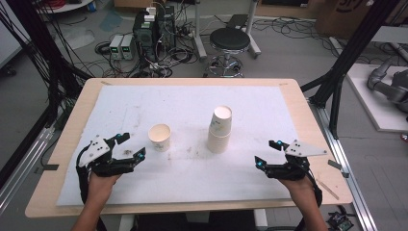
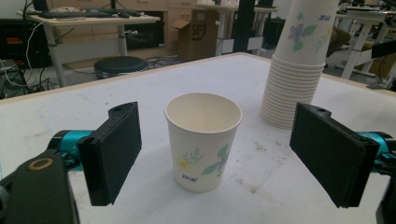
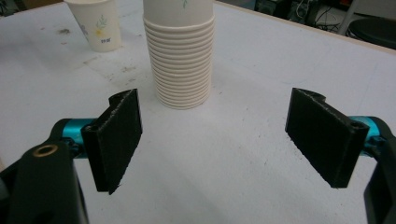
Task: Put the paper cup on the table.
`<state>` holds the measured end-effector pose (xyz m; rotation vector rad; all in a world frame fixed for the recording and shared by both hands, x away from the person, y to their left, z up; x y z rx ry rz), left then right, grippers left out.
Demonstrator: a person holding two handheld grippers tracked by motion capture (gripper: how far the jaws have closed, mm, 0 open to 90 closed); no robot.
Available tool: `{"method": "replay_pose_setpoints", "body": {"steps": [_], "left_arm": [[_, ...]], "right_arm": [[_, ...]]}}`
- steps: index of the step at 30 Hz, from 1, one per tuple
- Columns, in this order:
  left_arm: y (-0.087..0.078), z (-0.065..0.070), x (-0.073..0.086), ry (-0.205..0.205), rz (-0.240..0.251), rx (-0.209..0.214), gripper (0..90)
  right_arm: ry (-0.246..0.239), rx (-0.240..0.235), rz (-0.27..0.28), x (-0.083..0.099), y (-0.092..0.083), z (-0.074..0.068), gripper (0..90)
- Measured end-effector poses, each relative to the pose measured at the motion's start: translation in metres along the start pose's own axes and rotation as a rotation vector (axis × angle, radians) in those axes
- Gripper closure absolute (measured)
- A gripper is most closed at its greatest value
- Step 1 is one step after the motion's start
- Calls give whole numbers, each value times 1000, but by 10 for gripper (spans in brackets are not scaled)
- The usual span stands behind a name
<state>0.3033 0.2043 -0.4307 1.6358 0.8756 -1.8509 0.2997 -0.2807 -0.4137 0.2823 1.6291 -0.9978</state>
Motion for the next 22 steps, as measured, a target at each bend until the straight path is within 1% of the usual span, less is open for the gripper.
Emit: {"method": "replay_pose_setpoints", "body": {"steps": [4, 8, 10, 12, 14, 22], "left_arm": [[-1, 0, 0, -5, 8, -4, 169], [-1, -2, 0, -4, 9, -9, 169], [-1, -3, 0, -2, 7, -8, 169], [-1, -3, 0, -4, 7, -7, 169], [-1, -4, 0, -2, 5, -12, 169], [-2, -9, 1, -4, 3, -27, 169]], "right_arm": [[10, -10, 11, -2, 1, -1, 189], [1, -12, 7, -3, 3, -1, 189], [5, -14, 4, -2, 3, -1, 189], [-4, -13, 4, -2, 3, 1, 189], [3, -14, 1, -1, 2, 0, 189], [-11, -12, 9, -2, 0, 1, 189]]}}
Point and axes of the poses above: each handheld gripper's, and its own axes: y roughly forward along the jaws, x roughly out of its underside, z roughly to its right, the point moved 4 cm from there along y, roughly forward along the jaws
